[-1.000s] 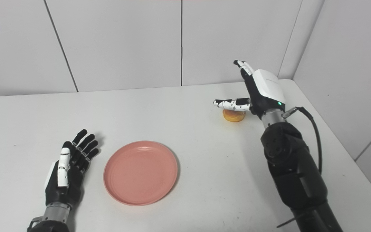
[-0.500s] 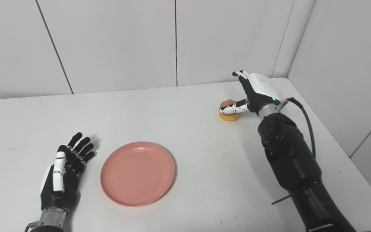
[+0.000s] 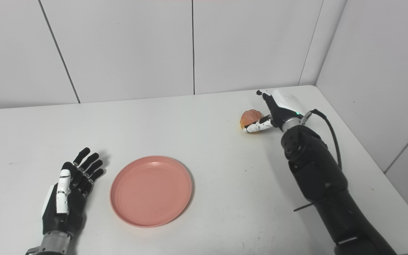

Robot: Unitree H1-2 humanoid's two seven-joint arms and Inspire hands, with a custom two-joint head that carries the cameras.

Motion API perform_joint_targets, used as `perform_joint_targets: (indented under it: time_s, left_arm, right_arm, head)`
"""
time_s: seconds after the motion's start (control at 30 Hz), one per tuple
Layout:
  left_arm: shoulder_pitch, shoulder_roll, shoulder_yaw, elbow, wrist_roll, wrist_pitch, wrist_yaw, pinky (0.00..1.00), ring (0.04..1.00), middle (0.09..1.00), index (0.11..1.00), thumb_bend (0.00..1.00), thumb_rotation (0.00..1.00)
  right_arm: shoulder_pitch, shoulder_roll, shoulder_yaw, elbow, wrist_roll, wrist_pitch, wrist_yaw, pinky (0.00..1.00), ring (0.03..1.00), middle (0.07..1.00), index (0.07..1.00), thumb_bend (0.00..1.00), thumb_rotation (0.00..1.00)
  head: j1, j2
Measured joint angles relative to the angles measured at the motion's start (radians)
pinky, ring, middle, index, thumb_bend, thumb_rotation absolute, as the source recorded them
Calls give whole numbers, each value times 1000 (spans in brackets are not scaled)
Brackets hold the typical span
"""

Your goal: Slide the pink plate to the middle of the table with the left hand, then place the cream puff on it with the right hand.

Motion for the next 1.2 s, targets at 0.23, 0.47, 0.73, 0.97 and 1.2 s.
perform_joint_targets:
  time_s: [0.23, 0.47, 0.73, 0.97, 1.2]
  left_arm:
    - [3, 0, 0, -5, -3, 6, 1, 869, 864, 856, 839, 482, 1000]
    - [3, 0, 0, -4, -4, 6, 0, 866, 862, 858, 842, 482, 1000]
    - [4, 0, 0, -5, -4, 6, 0, 865, 860, 857, 843, 482, 1000]
    - [4, 1, 0, -5, -4, 5, 0, 867, 861, 859, 847, 484, 1000]
    - [6, 1, -1, -8, -3, 6, 1, 862, 857, 856, 845, 484, 1000]
  right_arm:
    - [-29, 2, 34, 67, 25, -22, -5, 737, 873, 925, 890, 834, 317]
    - [-54, 21, 48, 131, 49, -41, -29, 729, 880, 935, 895, 839, 303]
    - [-95, 33, 64, 189, 61, -41, -34, 751, 888, 931, 885, 841, 310]
    - [-122, 38, 96, 244, 61, -41, -46, 780, 902, 922, 880, 832, 318]
    - [-141, 38, 114, 285, 57, -41, -47, 787, 910, 919, 871, 834, 319]
  head:
    - [3, 6]
    - [6, 8]
    - [9, 14]
    - [12, 17]
    - [15, 20]
